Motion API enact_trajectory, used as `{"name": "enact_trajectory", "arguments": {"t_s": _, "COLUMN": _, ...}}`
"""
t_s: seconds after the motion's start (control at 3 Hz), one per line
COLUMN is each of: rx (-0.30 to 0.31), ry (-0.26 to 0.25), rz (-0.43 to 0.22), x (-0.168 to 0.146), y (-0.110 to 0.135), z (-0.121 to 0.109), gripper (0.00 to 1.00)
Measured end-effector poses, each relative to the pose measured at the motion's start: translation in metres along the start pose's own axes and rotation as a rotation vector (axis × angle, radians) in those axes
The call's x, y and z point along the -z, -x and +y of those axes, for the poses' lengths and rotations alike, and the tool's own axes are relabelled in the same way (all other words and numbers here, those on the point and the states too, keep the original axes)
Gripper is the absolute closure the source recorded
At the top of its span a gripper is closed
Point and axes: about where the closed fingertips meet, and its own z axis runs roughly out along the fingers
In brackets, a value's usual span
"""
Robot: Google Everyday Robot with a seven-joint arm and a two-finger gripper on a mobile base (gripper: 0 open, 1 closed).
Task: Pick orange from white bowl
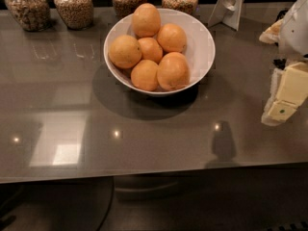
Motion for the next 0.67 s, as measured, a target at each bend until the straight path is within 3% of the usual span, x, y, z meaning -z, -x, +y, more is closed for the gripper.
{"name": "enact_trajectory", "arguments": {"t_s": 0.33, "rx": 0.0, "ry": 0.0, "rz": 0.0, "x": 0.0, "y": 0.0, "z": 0.0, "gripper": 0.0}}
{"name": "enact_trajectory", "arguments": {"t_s": 0.67, "rx": 0.016, "ry": -0.019, "rz": -0.056, "x": -0.003, "y": 0.021, "z": -0.007, "gripper": 0.0}}
